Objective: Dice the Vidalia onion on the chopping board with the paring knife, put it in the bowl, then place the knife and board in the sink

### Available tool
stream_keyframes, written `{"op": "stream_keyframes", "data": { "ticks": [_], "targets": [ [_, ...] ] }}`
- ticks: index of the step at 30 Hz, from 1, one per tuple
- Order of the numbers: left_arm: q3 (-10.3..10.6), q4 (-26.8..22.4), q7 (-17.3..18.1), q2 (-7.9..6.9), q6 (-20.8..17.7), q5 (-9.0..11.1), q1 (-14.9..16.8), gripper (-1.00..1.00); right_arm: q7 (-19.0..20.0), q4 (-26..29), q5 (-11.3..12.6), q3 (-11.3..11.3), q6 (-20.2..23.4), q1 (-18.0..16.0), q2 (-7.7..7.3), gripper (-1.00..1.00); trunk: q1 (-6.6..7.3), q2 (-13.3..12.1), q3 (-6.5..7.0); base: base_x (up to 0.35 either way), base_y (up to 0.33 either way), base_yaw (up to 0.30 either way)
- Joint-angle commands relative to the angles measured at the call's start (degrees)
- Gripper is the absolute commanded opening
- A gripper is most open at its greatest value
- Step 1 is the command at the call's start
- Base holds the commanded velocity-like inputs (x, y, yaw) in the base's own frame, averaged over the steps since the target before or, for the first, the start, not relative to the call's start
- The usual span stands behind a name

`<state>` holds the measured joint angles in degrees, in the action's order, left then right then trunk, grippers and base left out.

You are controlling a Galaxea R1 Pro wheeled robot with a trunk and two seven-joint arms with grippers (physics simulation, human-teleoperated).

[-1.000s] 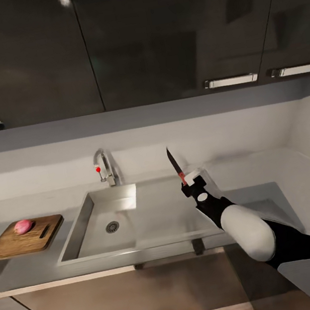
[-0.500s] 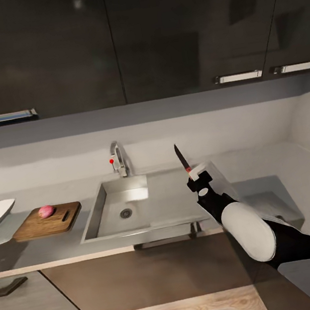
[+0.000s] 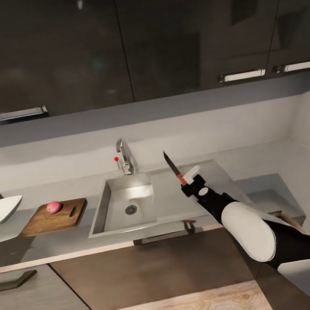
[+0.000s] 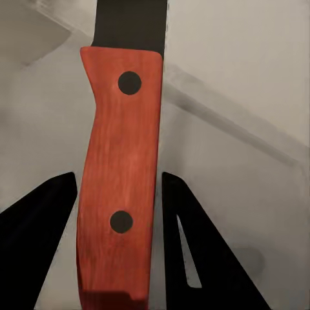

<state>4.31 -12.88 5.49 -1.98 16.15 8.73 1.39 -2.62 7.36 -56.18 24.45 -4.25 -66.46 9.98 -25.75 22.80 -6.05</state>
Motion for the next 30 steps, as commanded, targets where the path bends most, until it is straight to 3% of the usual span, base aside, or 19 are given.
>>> {"op": "stream_keyframes", "data": {
  "ticks": [1,9,13,14,17,20,22,26,30],
  "targets": [
    [0.4,0.0,0.1,-0.05,0.2,0.6,0.0,1.00,-0.1,-0.1,-0.6,0.4,-0.2,-0.1,0.02,-1.00,-0.03,0.1,-0.12,-0.001,0.001,0.000],
    [0.4,0.0,0.1,0.06,0.2,0.6,0.1,1.00,0.2,-0.2,-0.3,0.4,-0.5,-0.1,0.02,-1.00,-0.03,0.1,-0.12,0.000,0.000,0.000],
    [0.4,0.0,0.1,0.10,0.2,0.6,0.1,1.00,2.9,-0.2,0.2,0.5,-0.6,-0.1,0.02,-1.00,-0.03,0.1,-0.12,0.000,0.000,0.000],
    [0.4,0.0,0.1,0.11,0.2,0.6,0.1,1.00,3.5,-0.2,1.1,0.5,-0.6,-0.1,0.02,-1.00,-0.03,0.1,-0.12,0.000,0.000,0.000],
    [0.4,0.0,0.1,0.16,0.1,0.6,0.0,1.00,4.4,-0.1,7.7,0.5,-0.6,-0.1,0.02,-1.00,-0.03,0.1,-0.12,0.000,0.000,0.000],
    [0.4,0.0,0.1,0.17,0.1,0.6,0.0,1.00,4.6,0.8,10.8,0.6,-0.7,-0.1,0.02,-1.00,-0.03,0.1,-0.12,0.000,0.000,0.000],
    [0.4,0.0,0.1,0.14,0.1,0.6,0.0,1.00,5.2,4.4,11.6,0.5,-0.7,-0.1,0.02,-1.00,-0.03,0.1,-0.12,0.000,0.000,0.000],
    [0.4,0.0,0.1,0.18,0.1,0.6,0.1,1.00,11.8,10.3,11.9,0.6,-0.6,-0.1,0.02,-1.00,-0.03,0.1,-0.12,0.000,0.000,0.000],
    [0.4,0.0,0.1,0.15,0.1,0.6,0.1,1.00,17.4,11.7,12.0,0.7,-0.6,-0.1,0.02,-1.00,-0.03,0.1,-0.12,0.000,0.000,0.000]
  ]
}}
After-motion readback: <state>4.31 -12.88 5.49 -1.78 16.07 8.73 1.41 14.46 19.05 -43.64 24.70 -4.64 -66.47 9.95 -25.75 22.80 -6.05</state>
